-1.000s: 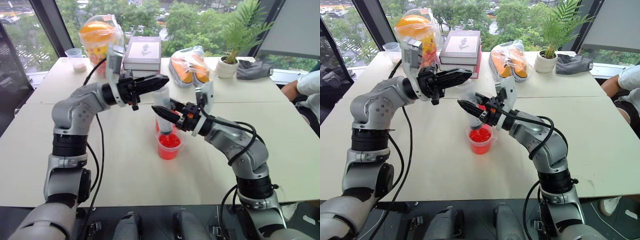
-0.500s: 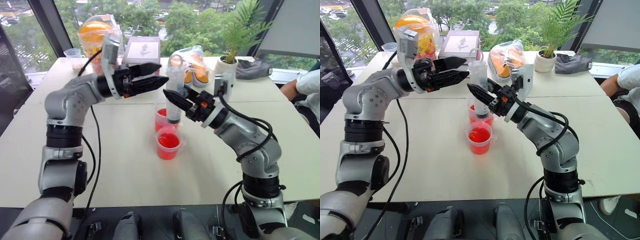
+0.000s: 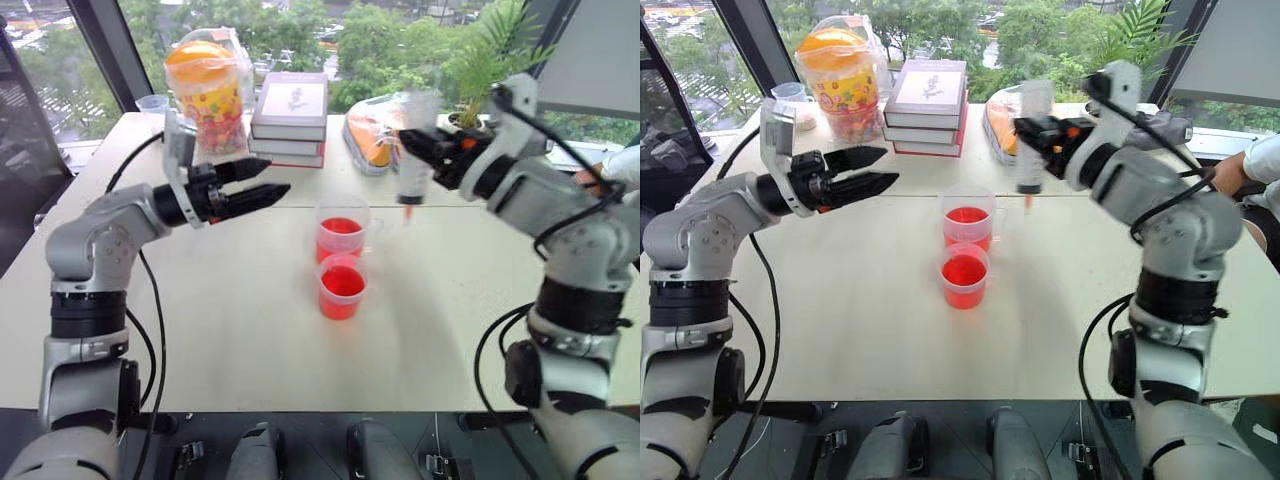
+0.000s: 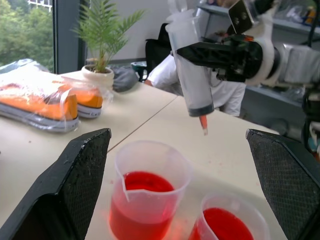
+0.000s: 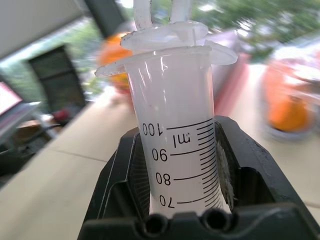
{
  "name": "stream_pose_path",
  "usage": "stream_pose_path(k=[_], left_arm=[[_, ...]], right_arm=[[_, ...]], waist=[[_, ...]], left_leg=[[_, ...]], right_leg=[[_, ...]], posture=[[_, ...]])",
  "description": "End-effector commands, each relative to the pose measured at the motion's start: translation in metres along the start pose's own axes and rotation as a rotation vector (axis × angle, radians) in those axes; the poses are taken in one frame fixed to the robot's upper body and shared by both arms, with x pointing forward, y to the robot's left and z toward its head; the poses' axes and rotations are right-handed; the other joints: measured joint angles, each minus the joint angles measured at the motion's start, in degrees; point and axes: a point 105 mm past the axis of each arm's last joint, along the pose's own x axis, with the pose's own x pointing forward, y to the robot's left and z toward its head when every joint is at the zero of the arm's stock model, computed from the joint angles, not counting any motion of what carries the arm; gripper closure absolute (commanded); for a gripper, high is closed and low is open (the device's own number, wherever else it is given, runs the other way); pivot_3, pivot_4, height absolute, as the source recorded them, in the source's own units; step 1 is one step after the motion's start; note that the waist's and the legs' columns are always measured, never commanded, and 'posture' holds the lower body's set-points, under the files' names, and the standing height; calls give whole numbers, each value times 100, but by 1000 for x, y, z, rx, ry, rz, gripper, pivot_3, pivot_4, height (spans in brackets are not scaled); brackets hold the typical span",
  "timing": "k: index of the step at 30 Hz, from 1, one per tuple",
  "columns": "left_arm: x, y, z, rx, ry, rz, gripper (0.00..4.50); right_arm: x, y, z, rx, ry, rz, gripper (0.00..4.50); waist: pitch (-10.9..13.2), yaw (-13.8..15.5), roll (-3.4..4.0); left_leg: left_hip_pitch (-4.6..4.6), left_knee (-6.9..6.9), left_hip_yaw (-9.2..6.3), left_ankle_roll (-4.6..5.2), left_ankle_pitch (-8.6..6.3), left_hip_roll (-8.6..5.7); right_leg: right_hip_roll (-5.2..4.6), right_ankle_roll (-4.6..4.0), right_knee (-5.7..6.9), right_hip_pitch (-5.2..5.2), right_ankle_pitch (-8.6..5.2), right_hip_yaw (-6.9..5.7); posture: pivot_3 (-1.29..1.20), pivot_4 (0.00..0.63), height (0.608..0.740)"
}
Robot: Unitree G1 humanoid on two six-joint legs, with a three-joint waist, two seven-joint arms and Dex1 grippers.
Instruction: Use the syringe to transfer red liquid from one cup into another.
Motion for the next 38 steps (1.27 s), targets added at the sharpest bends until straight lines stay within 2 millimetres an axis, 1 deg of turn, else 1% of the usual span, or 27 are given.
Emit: stream_pose_path(k=[1, 3, 5, 7, 12, 15, 17, 19, 20, 23, 25, 28, 29, 30, 31, 32, 34, 36, 38], left_arm=[[-4, -11, 6, 26, -25, -5, 38], [-5, -13, 1, 18, -16, 2, 38], [-6, -15, -3, 9, -11, 8, 38], [-6, -17, -6, 6, -8, 10, 38], [-6, -22, -13, 9, 9, 15, 38], [-7, -24, -17, 17, 26, 15, 38], [-7, -25, -19, 20, 35, 14, 38], [-8, -25, -18, 17, 33, 19, 0], [-9, -25, -18, 16, 32, 20, 0], [-10, -25, -19, 19, 41, 23, 0], [-10, -26, -19, 19, 45, 21, 0], [-11, -28, -21, 26, 64, 15, 0], [-11, -29, -21, 28, 68, 14, 0], [-13, -29, -22, 37, 83, 16, 0], [-14, -30, -23, 43, 94, 17, 0], [-16, -30, -25, 53, 116, 20, 0], [-21, -30, -27, 67, 144, 27, 0], [-23, -30, -27, 74, 155, 32, 0], [-26, -29, -27, 70, 161, 43, 0]], right_arm=[[-8, -33, -8, -44, 141, -143, 3090], [-12, -48, -29, -34, 308, -186, 3090], [-14, -60, -43, -10, 394, -214, 3090], [-15, -68, -58, 5, 458, -227, 3090], [-14, -87, -101, 19, 587, -265, 3090], [-14, -93, -119, 26, 629, -281, 3090], [-14, -96, -123, 28, 638, -281, 3090], [-16, -99, -129, 33, 647, -286, 2046], [-16, -100, -130, 36, 649, -285, 1626], [-18, -98, -121, 38, 624, -261, 21], [-19, -95, -113, 27, 604, -244, 21], [-28, -81, -85, -72, 529, -160, 21], [-30, -78, -80, -99, 518, -142, 21], [-37, -69, -69, -139, 480, -85, 21], [-43, -62, -62, -169, 457, -44, 21], [-53, -52, -53, -249, 435, 11, 21], [-70, -35, -45, -339, 421, 107, 21], [-81, -24, -42, -362, 416, 170, 21], [-98, -4, -38, -404, 387, 279, 21]], waist=[[0, 41, 0], [0, 39, 0], [0, 32, 0], [0, 35, 0], [0, 50, 0], [0, 59, 0], [0, 58, 0], [-1, 58, -3], [-1, 58, -3], [-1, 58, -2], [-1, 55, -2], [0, 62, 0], [0, 65, 0], [0, 69, 0], [0, 74, 0], [0, 78, 0], [0, 96, 0], [1, 89, -1], [1, 78, -2]], left_leg=[[1, -3, 1, 2, -1, 0], [-1, -6, 5, 3, -2, 0], [0, -7, 7, 3, -2, 1], [1, -6, 7, 3, -2, 1], [0, -3, 7, 3, -2, 0], [-2, -2, 7, 3, -2, -1], [-2, -2, 8, 3, -2, -1], [-2, -2, 3, 3, -2, 0], [-1, -2, 4, 3, -2, 0], [-1, -2, 6, 3, -2, -1], [-1, -2, 5, 3, -2, -1], [-2, -2, 4, 3, -2, 0], [-2, -3, 4, 3, -2, 0], [-3, -4, 4, 3, -2, 0], [-3, -4, 3, 3, -2, 0], [-1, -6, 3, 4, -3, 0], [-4, -8, 1, 4, -3, -1], [-3, -7, 1, 5, -4, 0], [2, -1, 3, 5, -4, -1]], right_leg=[[0, -1, -3, 0, 0, 0], [2, -1, -3, -7, 0, 4], [6, -1, -2, -9, 0, 7], [7, -1, -2, -8, 0, 8], [7, 0, -3, -6, 0, 9], [7, 1, -5, -7, 0, 9], [7, 1, -5, -7, 0, 9], [10, 1, -5, -4, 0, 6], [9, 1, -5, -4, 0, 6], [8, 1, -6, -5, 0, 7], [9, 1, -5, -5, 0, 7], [9, 1, -4, -8, 0, 7], [9, 1, -3, -7, 0, 6], [9, 2, -4, -9, 0, 6], [9, 2, -5, -8, -1, 5], [9, 4, -6, -6, -2, 5], [7, 6, -8, -8, -5, 3], [6, 8, -8, -5, -7, 2], [5, 6, -9, -1, -7, 4]], posture=[[0, 150, 740], [0, 150, 740], [0, 150, 740], [0, 150, 740], [0, 150, 740], [0, 150, 740], [0, 150, 740], [0, 150, 740], [0, 150, 740], [0, 150, 740], [0, 150, 740], [0, 150, 740], [0, 150, 740], [0, 150, 740], [0, 150, 740], [0, 150, 740], [0, 150, 740], [0, 150, 740], [0, 150, 740]])
